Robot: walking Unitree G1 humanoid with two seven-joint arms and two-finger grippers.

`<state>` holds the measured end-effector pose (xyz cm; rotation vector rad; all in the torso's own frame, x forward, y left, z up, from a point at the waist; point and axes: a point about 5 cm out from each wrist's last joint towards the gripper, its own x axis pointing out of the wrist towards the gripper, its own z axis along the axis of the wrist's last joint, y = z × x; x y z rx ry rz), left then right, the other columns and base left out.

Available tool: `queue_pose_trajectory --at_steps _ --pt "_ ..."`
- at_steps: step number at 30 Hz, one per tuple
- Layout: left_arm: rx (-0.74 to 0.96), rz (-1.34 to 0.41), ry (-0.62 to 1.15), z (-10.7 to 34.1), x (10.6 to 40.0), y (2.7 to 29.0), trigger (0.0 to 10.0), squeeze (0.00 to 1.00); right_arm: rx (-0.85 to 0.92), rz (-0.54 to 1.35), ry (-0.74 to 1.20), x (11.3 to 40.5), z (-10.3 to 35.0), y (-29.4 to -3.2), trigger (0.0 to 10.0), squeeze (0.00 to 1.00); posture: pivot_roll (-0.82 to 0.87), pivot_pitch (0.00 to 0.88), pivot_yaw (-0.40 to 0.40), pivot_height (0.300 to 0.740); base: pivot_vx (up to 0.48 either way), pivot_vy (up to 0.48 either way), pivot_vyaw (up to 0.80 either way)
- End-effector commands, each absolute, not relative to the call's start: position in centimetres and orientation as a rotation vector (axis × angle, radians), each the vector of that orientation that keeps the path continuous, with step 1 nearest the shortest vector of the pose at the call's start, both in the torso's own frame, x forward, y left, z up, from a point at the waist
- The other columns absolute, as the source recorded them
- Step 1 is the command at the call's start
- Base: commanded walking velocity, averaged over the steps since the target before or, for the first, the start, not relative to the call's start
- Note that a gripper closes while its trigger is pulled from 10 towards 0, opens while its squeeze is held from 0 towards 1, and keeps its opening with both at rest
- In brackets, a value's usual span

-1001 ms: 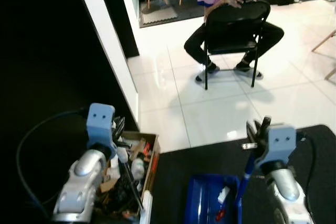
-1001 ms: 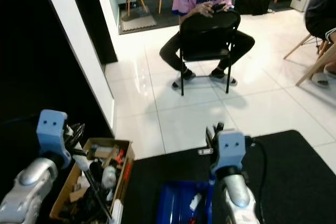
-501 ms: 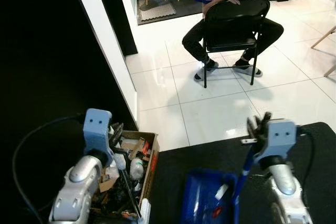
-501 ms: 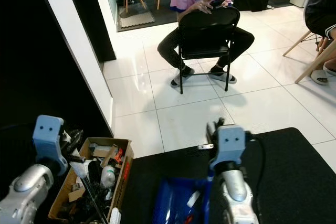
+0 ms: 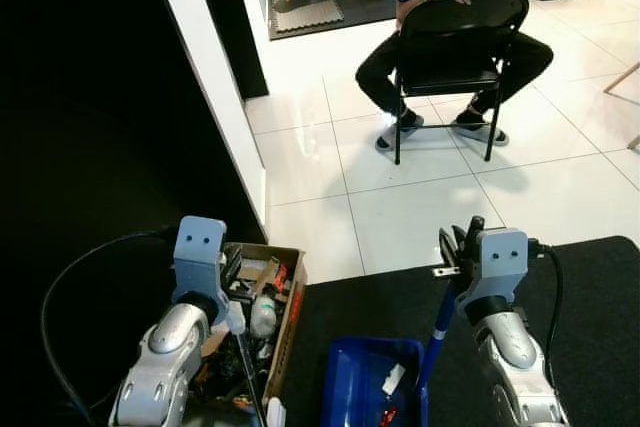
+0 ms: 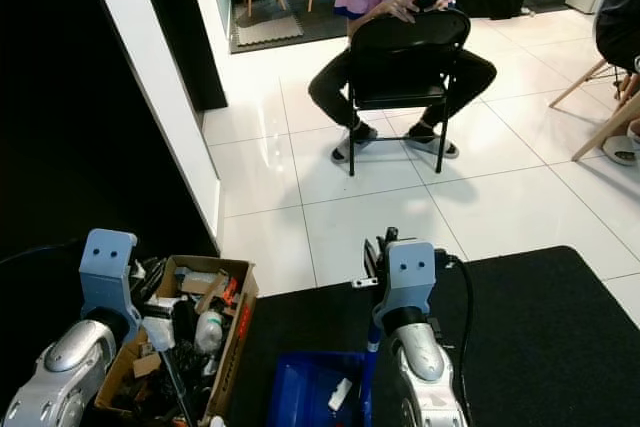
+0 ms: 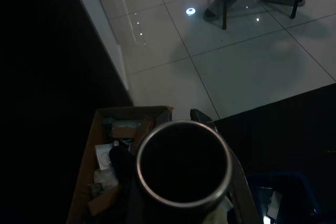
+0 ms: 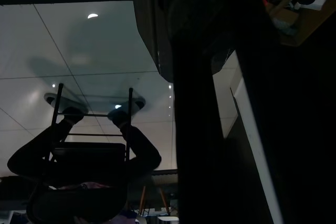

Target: Sweep floor

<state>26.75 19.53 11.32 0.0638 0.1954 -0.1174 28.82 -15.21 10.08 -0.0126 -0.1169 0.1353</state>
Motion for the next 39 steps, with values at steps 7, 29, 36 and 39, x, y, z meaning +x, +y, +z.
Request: queue_pose_trajectory --at_steps 7,29,36,39 --pt "0.117 -0.103 0.165 11.67 26.93 19.32 10.0 0.0 -0.008 0.136 -0.135 28.98 10.36 -15.09 10.0 0.0 -0.01 0.112 0.107 0.74 0.0 0.0 0.0" --pt "0.12 -0.09 0.156 11.72 26.97 19.4 10.0 0.0 -0.014 0.14 -0.134 29.08 10.34 -15.03 10.0 0.0 -0.01 0.113 0.104 0.74 0.0 -0.104 0.0" --pt "0.123 -0.085 0.159 11.68 27.04 19.49 10.0 0.0 -0.014 0.137 -0.134 29.08 10.34 -15.05 10.0 0.0 -0.01 0.113 0.104 0.74 0.0 -0.465 0.0" --pt "0.125 -0.084 0.16 11.66 27.05 19.51 10.0 0.0 -0.015 0.136 -0.134 29.08 10.33 -15.06 10.0 0.0 -0.01 0.113 0.104 0.74 0.0 -0.465 0.0"
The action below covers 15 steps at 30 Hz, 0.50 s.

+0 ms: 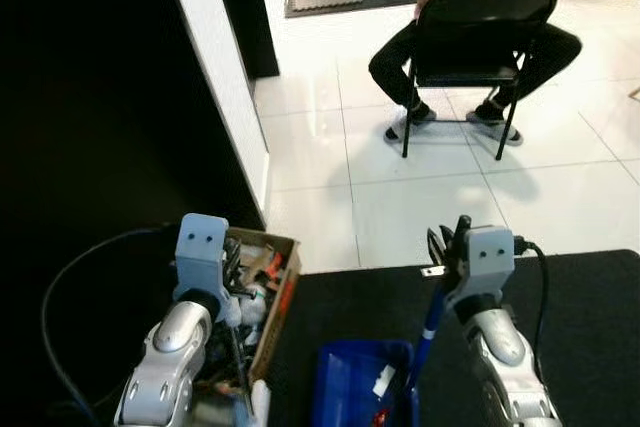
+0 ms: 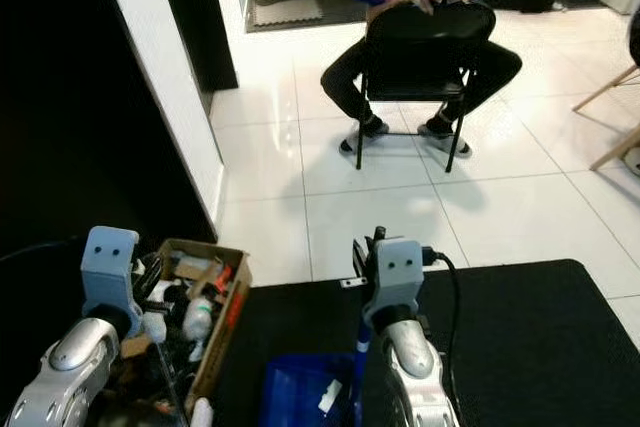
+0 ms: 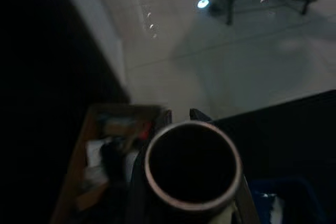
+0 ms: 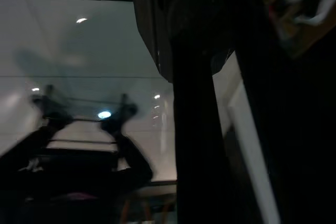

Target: Sweep floor

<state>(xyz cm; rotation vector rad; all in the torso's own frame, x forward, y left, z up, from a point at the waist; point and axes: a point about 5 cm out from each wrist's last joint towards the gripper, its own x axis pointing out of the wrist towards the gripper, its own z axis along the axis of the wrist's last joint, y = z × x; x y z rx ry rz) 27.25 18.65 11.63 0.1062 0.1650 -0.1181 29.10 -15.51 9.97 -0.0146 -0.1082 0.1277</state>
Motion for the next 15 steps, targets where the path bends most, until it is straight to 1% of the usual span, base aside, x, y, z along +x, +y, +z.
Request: queue_pose_trajectory --at_steps 1,3,5,15 --pt "0.125 -0.084 0.16 11.66 27.05 19.51 10.0 0.0 -0.015 0.136 -0.134 29.08 10.33 -15.06 10.0 0.0 -0.01 0.113 0.104 0.74 0.0 -0.465 0.0" --pt "0.125 -0.084 0.16 11.66 27.06 19.52 10.0 0.0 -0.014 0.136 -0.134 29.08 10.32 -15.07 10.0 0.0 -0.01 0.113 0.104 0.74 0.0 -0.458 0.0" --pt "0.132 -0.08 0.165 11.6 27.07 19.63 10.0 0.0 -0.014 0.136 -0.134 29.06 10.32 -15.04 10.0 0.0 -0.01 0.113 0.107 0.74 0.0 -0.259 0.0" --pt "0.134 -0.07 0.17 11.49 27.11 19.69 10.0 0.0 -0.014 0.138 -0.135 29.09 10.31 -15.03 10.0 0.0 -0.01 0.112 0.107 0.74 0.0 0.0 0.0"
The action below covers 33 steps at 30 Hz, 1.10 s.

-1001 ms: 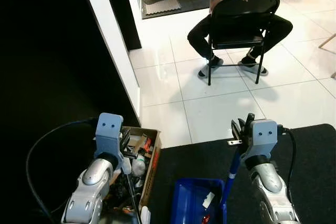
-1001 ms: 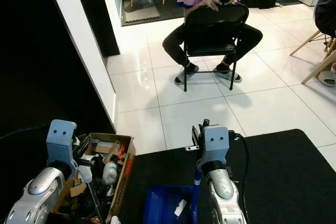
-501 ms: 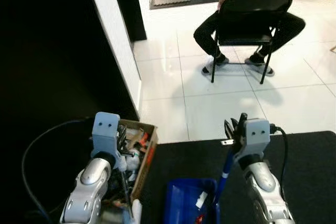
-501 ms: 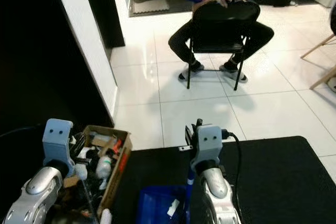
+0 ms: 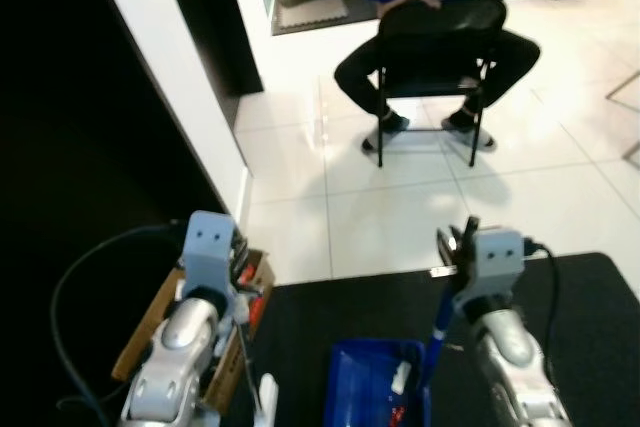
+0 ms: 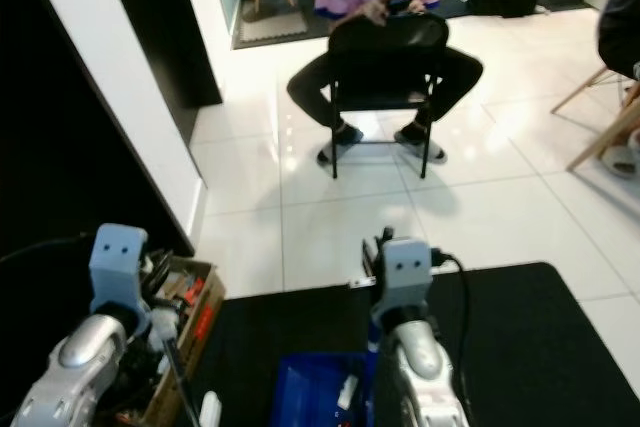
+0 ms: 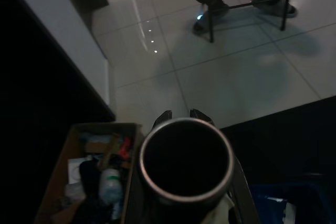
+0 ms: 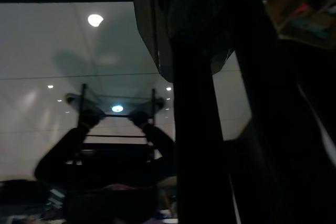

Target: Sweep floor

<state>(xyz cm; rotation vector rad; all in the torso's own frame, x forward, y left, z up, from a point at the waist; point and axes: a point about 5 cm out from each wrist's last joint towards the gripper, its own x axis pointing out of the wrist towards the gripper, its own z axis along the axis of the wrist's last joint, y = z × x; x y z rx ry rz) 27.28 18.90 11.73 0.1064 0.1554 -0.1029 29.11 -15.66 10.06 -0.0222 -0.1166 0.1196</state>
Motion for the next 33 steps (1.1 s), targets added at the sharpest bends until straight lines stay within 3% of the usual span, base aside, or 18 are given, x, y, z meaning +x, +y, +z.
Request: queue_pose_trajectory --at_steps 1,24,33 --pt "0.136 -0.07 0.171 11.48 27.1 19.68 10.0 0.0 -0.015 0.138 -0.136 29.08 10.32 -15.03 10.0 0.0 -0.01 0.113 0.107 0.74 0.0 0.0 0.0" --pt "0.143 -0.074 0.171 11.41 27.19 19.66 10.0 0.0 -0.05 0.147 -0.135 29.26 10.35 -14.95 10.0 0.0 -0.01 0.109 0.106 0.74 0.0 0.0 0.0" --pt "0.143 -0.074 0.172 11.39 27.28 19.62 10.0 0.0 -0.058 0.149 -0.132 29.39 10.34 -15.1 10.0 0.0 -0.01 0.107 0.109 0.74 0.0 0.0 0.76"
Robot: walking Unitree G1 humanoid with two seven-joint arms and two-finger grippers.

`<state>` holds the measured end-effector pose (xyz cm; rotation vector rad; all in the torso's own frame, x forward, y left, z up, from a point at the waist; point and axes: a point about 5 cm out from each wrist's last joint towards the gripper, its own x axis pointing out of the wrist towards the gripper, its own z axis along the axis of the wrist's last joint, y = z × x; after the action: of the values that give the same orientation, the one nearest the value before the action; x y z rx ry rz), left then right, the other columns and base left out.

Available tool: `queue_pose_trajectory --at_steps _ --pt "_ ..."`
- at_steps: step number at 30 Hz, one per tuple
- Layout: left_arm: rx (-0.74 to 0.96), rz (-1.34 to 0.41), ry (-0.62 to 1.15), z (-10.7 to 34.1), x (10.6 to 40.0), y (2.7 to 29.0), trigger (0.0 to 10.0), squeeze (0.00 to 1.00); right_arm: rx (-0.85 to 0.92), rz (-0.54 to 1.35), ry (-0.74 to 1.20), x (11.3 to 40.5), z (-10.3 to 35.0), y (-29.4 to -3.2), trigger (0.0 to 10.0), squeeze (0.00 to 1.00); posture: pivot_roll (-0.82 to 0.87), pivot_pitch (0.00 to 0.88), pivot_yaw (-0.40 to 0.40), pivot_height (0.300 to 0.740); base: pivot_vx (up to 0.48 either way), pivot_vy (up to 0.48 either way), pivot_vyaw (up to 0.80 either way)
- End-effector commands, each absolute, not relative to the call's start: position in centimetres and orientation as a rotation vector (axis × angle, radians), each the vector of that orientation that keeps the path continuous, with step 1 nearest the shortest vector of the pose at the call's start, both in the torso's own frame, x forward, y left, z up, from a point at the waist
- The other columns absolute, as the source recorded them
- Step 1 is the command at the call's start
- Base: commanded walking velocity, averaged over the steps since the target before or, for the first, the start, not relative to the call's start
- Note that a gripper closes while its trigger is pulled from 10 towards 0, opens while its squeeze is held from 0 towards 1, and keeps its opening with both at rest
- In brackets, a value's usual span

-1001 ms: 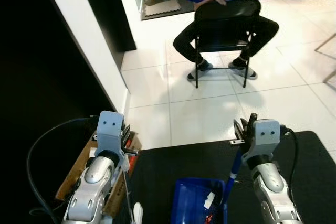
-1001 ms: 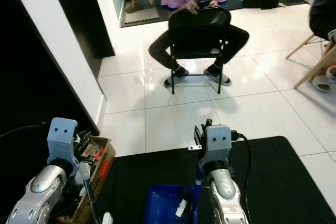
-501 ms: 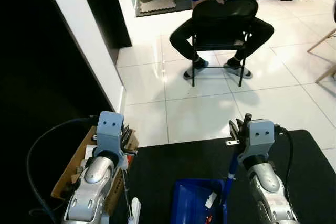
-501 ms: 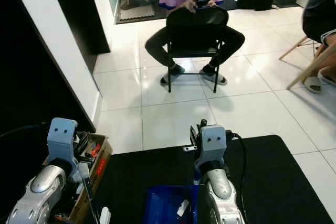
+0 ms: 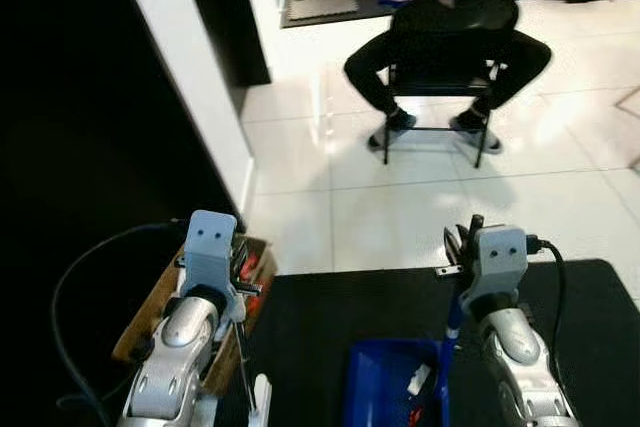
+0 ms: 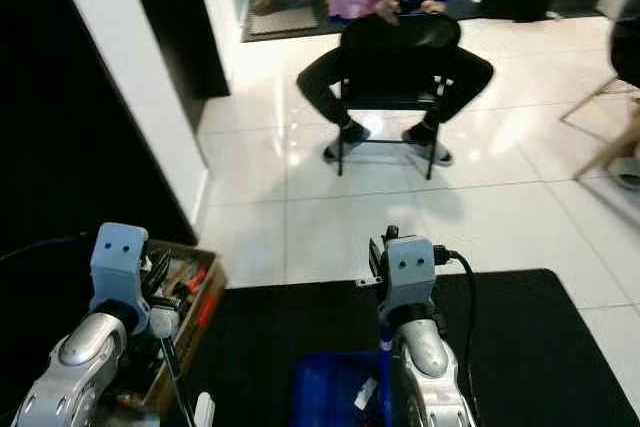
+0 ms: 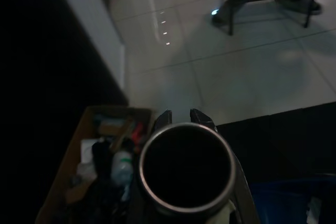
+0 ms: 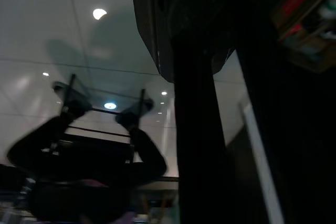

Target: Sweep floor

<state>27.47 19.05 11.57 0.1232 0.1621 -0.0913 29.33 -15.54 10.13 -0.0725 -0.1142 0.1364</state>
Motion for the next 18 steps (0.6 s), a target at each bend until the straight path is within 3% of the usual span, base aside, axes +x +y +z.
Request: queue_pose_trajectory --at_steps 1,18 --pt "0.143 -0.074 0.172 11.38 27.29 19.62 10.0 0.0 -0.058 0.149 -0.131 29.38 10.33 -15.11 10.0 0.0 -0.01 0.108 0.11 0.74 0.0 0.0 0.8" --pt "0.144 -0.074 0.172 11.39 27.32 19.63 10.0 0.0 -0.06 0.145 -0.126 29.31 10.18 -15.14 10.0 0.0 -0.01 0.111 0.113 0.74 0.0 0.0 0.8"
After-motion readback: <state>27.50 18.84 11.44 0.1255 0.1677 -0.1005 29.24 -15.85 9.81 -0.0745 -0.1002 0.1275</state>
